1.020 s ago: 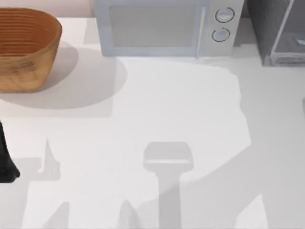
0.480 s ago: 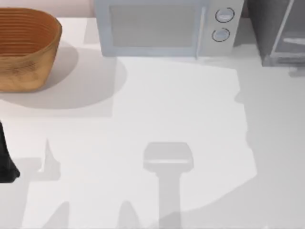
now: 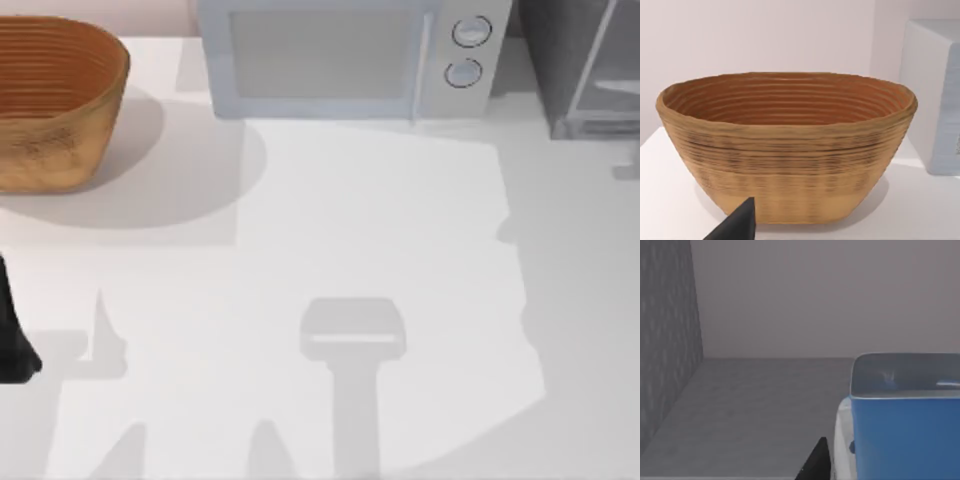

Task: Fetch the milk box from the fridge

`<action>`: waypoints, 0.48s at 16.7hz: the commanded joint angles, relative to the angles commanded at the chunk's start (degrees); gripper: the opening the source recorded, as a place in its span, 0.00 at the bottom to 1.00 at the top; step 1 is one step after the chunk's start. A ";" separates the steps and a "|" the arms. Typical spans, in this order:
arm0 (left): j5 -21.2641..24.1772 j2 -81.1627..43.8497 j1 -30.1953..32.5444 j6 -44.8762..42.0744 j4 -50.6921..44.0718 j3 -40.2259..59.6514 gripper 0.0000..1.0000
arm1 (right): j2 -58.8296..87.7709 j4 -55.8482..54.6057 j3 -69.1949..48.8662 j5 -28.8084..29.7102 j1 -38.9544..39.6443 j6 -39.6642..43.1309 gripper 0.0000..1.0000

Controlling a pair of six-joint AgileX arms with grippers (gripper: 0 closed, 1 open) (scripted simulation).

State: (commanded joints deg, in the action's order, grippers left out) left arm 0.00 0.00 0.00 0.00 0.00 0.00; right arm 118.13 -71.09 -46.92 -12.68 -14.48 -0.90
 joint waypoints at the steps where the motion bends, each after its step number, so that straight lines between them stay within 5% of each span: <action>1: 0.00 0.00 0.00 0.00 0.00 0.00 1.00 | 0.00 0.00 0.00 0.00 0.00 0.00 0.00; 8: 0.00 0.00 0.00 0.00 0.00 0.00 1.00 | -14.67 9.08 5.77 1.69 2.04 0.49 0.00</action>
State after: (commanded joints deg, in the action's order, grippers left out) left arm 0.00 0.00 0.00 0.00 0.00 0.00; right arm 103.45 -62.01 -41.15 -10.99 -12.44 -0.41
